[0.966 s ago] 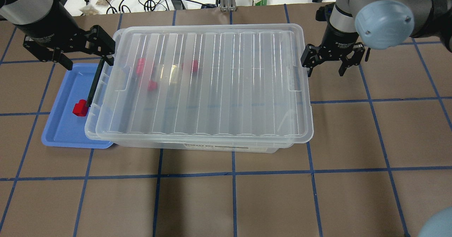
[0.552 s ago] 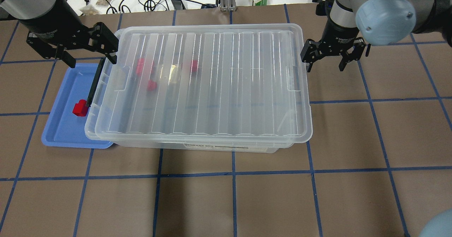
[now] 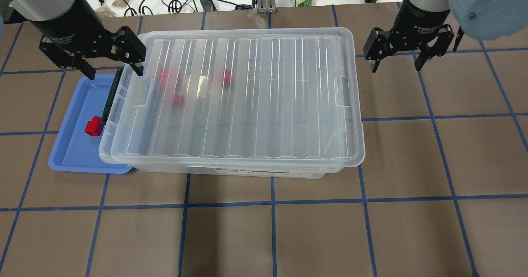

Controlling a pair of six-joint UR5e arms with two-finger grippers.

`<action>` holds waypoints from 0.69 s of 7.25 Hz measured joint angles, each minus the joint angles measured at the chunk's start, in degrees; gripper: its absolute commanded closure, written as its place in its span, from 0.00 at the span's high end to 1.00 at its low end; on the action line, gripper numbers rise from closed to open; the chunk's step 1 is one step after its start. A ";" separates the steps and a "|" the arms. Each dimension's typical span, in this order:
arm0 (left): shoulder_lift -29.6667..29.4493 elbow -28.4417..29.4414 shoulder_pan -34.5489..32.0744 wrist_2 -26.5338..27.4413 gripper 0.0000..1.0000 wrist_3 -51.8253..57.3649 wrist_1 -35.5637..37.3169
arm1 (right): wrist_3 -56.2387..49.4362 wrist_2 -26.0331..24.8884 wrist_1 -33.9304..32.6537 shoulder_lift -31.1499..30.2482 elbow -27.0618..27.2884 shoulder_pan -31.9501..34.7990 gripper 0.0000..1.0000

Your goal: Place red block in blue tray from box

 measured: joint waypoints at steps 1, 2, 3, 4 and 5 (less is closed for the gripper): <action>-0.04 -0.05 -0.02 -0.05 1.00 -0.04 0.00 | 1.17 -0.75 2.07 -2.58 0.13 0.06 1.00; -0.03 -0.08 -0.02 -0.05 1.00 -0.06 0.00 | 2.77 -0.85 3.91 -4.30 0.26 0.35 1.00; -0.04 -0.10 -0.03 -0.05 1.00 -0.07 0.00 | 3.46 -0.88 4.80 -5.15 0.49 0.99 1.00; -0.05 -0.11 -0.03 -0.02 1.00 -0.07 0.00 | 3.49 -0.80 5.03 -5.49 0.66 1.68 1.00; 0.05 -0.14 -0.05 0.09 1.00 -0.07 -0.02 | 3.43 -0.70 5.05 -5.58 0.81 2.01 1.00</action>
